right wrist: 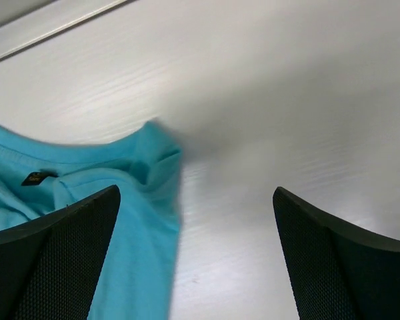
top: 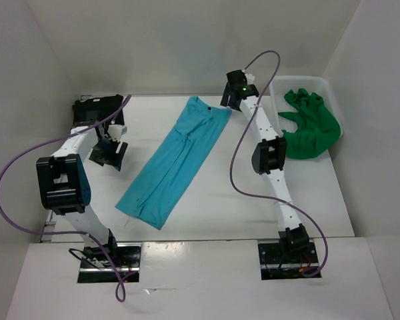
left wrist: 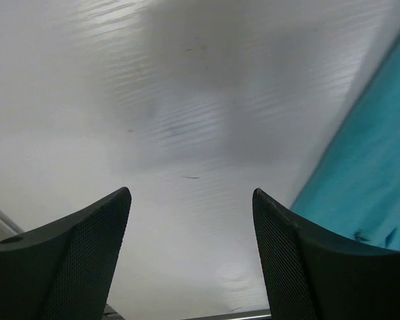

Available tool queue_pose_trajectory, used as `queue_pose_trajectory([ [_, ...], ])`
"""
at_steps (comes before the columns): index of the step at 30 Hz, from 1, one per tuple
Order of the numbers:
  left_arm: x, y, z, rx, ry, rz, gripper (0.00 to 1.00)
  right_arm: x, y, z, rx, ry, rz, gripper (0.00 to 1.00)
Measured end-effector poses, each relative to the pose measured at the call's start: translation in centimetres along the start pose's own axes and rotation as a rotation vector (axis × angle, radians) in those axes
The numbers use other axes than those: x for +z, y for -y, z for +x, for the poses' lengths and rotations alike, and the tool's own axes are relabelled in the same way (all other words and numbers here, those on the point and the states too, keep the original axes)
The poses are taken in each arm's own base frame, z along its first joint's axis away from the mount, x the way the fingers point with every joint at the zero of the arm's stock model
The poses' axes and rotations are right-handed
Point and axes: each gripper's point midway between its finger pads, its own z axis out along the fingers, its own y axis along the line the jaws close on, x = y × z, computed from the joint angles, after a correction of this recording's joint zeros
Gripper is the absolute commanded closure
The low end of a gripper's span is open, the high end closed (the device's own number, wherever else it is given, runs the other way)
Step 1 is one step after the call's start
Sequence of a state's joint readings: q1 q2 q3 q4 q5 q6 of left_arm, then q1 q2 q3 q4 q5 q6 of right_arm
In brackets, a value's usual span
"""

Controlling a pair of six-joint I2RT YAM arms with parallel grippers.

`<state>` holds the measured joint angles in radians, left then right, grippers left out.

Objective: Fold and stack the t-shirts
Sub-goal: Rotate the tshirt 90 degrees

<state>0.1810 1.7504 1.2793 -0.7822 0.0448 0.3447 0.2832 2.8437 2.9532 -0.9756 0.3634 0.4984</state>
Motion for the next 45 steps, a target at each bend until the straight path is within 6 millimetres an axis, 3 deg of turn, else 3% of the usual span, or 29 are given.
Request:
queue_pose_trajectory([
  [3, 0.3, 1.7, -0.4, 0.015, -0.002, 0.040, 0.19, -3.3, 2.1, -2.4, -0.028, 0.007, 0.038, 0.00],
  [5, 0.4, 2.4, -0.5, 0.012, 0.001, 0.055, 0.19, -7.7, 3.0, -4.5, -0.054, 0.035, 0.056, 0.00],
  [7, 0.7, 2.9, -0.2, 0.014, -0.003, 0.063, 0.19, -13.8, 2.9, -6.3, -0.078, 0.093, 0.049, 0.00],
  [9, 1.0, 3.5, 0.8, 0.016, -0.018, 0.079, 0.19, -21.5, 1.9, -6.4, -0.113, 0.158, -0.017, 0.00],
  [11, 1.2, 4.3, 1.7, 0.018, -0.029, 0.098, 0.19, -29.6, 0.3, -4.3, -0.142, 0.232, -0.132, 0.00],
  [13, 1.2, 4.9, 2.4, 0.015, -0.034, 0.116, 0.19, -36.3, -1.7, 1.5, -0.196, 0.225, -0.294, 0.00],
  [15, 1.0, 5.2, 2.6, 0.013, -0.024, 0.125, 0.19, -40.6, -3.6, 8.0, -0.236, 0.147, -0.450, 0.06],
  [17, 0.6, 5.4, 2.5, 0.009, -0.006, 0.131, 0.19, -41.0, -4.6, 13.7, -0.254, 0.031, -0.501, 0.16],
  [22, 0.0, 6.2, 2.9, 0.017, 0.032, 0.138, 0.19, -36.3, -6.3, 29.6, -0.356, -0.302, -0.422, 0.27],
  [24, -0.1, 6.5, 3.6, 0.024, 0.029, 0.142, 0.19, -35.6, -5.8, 34.4, -0.406, -0.401, -0.384, 0.30],
  [26, 0.0, 6.6, 4.2, 0.036, 0.022, 0.140, 0.19, -36.1, -5.9, 37.5, -0.424, -0.477, -0.392, 0.35],
  [28, 0.1, 6.5, 4.6, 0.038, 0.016, 0.131, 0.19, -36.9, -6.7, 38.8, -0.400, -0.523, -0.424, 0.39],
  [34, -1.3, 5.6, 4.0, 0.046, 0.081, 0.058, 0.19, -38.1, -9.7, 40.0, -0.265, -0.574, -0.503, 0.39],
  [40, -2.6, 5.3, 3.1, 0.049, 0.144, 0.030, 0.19, -35.9, -10.4, 44.9, -0.269, -0.649, -0.420, 0.40],
  [42, -3.0, 5.3, 3.0, 0.050, 0.159, 0.023, 0.19, -36.4, -12.1, 44.7, -0.247, -0.643, -0.455, 0.40],
  [45, -4.2, 5.2, 2.7, 0.055, 0.198, 0.010, 0.19, -36.4, -12.6, 45.4, -0.222, -0.665, -0.452, 0.41],
])
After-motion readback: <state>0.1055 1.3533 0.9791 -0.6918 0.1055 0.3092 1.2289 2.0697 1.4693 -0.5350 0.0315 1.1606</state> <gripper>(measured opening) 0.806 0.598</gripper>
